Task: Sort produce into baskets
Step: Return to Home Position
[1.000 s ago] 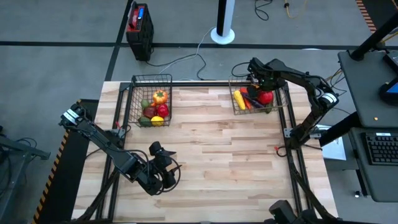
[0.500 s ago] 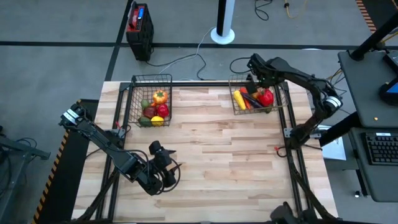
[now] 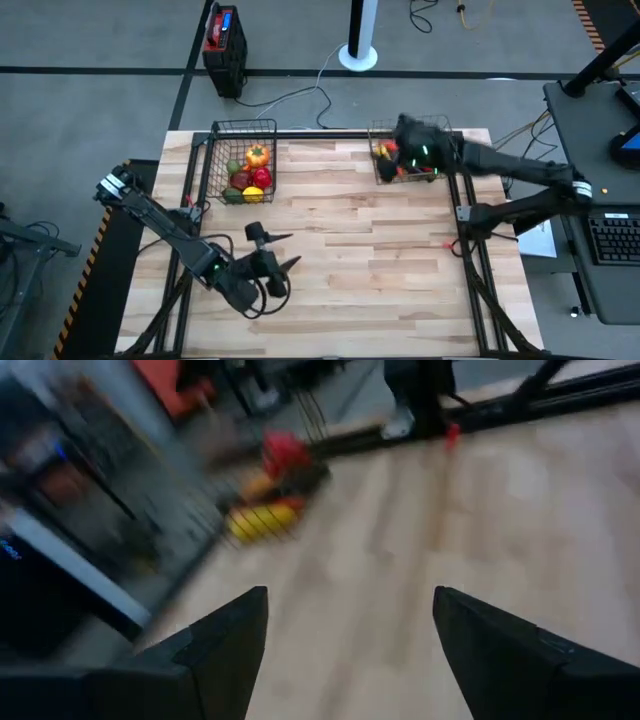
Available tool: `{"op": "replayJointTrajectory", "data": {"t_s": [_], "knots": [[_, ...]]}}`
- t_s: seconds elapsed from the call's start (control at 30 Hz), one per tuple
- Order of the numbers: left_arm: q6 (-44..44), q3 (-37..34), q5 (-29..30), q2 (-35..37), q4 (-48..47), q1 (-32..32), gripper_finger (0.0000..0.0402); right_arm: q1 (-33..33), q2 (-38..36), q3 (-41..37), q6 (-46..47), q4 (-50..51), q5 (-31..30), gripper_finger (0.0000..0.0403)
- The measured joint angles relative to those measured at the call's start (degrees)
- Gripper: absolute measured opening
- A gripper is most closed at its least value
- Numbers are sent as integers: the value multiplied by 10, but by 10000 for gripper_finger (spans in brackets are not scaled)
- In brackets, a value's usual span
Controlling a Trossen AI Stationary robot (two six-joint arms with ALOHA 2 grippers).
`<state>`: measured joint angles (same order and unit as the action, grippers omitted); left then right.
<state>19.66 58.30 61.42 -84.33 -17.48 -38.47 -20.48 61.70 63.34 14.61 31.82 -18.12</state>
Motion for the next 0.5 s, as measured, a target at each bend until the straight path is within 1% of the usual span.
{"op": "replayJointTrajectory", "data": {"t_s": [0.03,0.1,0.17,0.23,0.3,0.4,0.43,0.5], "knots": [[-47,0,9,5,18,5,266,30,-13,-26,-18,-57,1,354],[-120,0,-1,19,42,21,259,82,-33,-77,-62,-162,1,354],[-171,-2,-44,37,66,45,249,122,-48,-118,-105,-257,1,354],[-229,-14,-110,58,103,75,236,147,-59,-148,-139,-326,-1,354],[-297,-42,-188,78,169,105,224,158,-66,-169,-157,-371,-1,354],[-370,-115,-287,119,303,151,206,159,-68,-189,-168,-405,1,354],[-381,-141,-307,137,344,165,200,158,-68,-193,-170,-407,1,354],[-387,-193,-318,176,394,188,190,155,-66,-197,-175,-412,4,354]]}}
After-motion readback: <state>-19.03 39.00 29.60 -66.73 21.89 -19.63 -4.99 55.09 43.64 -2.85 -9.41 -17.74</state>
